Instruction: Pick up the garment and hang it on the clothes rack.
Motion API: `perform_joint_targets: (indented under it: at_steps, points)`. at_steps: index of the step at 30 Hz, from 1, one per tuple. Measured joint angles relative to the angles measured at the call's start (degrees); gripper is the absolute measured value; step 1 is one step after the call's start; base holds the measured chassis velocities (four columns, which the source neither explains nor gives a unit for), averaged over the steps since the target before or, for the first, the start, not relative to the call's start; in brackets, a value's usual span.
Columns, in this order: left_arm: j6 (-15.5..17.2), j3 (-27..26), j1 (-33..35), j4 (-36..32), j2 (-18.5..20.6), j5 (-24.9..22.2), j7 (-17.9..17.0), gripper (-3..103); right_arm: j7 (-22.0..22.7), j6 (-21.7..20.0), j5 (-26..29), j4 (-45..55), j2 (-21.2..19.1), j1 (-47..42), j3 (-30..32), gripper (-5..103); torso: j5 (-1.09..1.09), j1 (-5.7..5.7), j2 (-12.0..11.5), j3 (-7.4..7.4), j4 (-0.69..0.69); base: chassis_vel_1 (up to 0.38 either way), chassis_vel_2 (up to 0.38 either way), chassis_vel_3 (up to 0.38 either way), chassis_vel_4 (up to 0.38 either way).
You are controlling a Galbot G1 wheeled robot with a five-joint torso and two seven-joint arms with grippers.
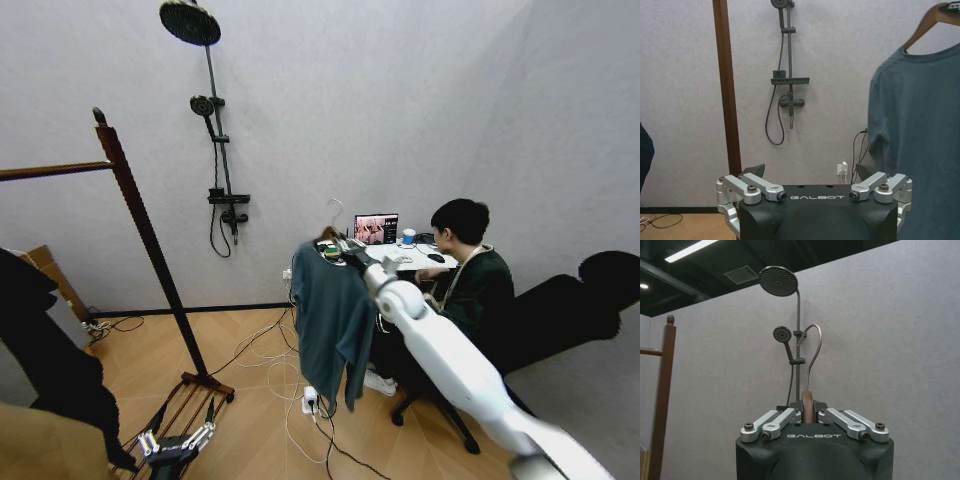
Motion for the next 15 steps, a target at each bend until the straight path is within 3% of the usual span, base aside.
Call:
perform_joint_targets:
  at_steps: [8, 15]
  points:
    - [0.0, 0.0, 0.0, 0.0, 0.0, 0.0, 0.0, 100, 0.2, -1.0, -0.1, -1.5, 5.6, 3.6, -3.5, 9, 0.0, 0.0, 0.0, 0.0, 0.0, 0.0, 0.0, 0.0, 0.0]
    - [0.0, 0.0, 0.0, 0.0, 0.0, 0.0, 0.0, 100, 0.3, -1.2, -0.4, -1.3, 6.7, 3.1, -3.9, 9, 0.02, 0.0, 0.0, 0.0, -0.01, 0.0, 0.0, 0.0, 0.0]
